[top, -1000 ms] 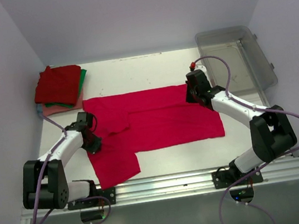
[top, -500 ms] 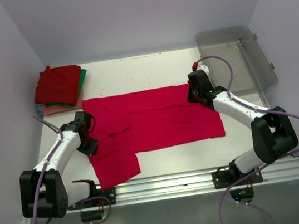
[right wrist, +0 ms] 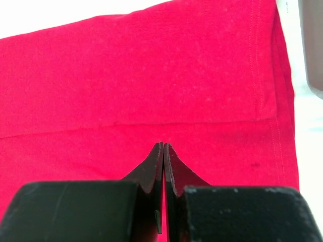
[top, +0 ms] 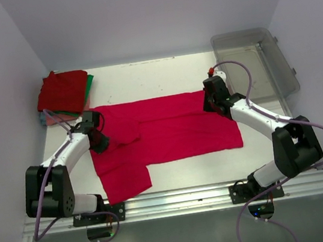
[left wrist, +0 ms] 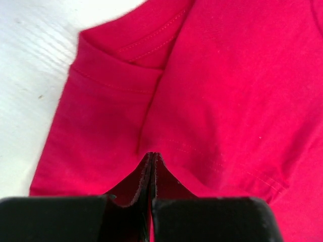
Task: Fold and stack the t-shirts
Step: Fold the tshirt
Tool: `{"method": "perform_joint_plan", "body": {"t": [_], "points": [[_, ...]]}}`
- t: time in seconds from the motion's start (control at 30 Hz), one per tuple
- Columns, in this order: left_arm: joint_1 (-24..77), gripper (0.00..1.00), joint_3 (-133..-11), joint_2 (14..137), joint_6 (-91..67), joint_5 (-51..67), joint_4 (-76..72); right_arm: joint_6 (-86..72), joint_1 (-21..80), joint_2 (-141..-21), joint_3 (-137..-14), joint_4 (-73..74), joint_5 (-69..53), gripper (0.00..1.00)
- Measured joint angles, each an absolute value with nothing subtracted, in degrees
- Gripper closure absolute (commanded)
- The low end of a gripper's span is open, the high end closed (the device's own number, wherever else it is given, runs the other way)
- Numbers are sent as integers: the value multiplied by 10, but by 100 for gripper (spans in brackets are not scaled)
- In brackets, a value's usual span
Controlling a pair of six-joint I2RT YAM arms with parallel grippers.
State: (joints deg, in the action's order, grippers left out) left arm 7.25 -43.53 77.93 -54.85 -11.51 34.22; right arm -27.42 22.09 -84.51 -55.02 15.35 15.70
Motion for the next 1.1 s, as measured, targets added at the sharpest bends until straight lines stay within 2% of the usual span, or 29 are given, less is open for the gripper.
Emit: {"method": "perform_joint_plan", "body": {"t": [0.2,0.63,0.67,0.73,0.9,1.1], "points": [[72,100,-435,828,-537,-106,312,-274,221,-825,-547,164,168,100],[72,100,-435,814,-528,-105,298,-274,221,-821,-546,167,173,100],[72,58,-435,808,-528,-105,300,-274,221,-821,-546,167,173,100],[72,47,-435,797,-521,-107,305,-274,221,-821,-546,167,173,100],[72,38,-432,775,-513,-106,308,-274,221,-822,-546,167,173,100],[71,49,-420,764,-514,-102,310,-274,221,-822,-546,167,173,100]]}}
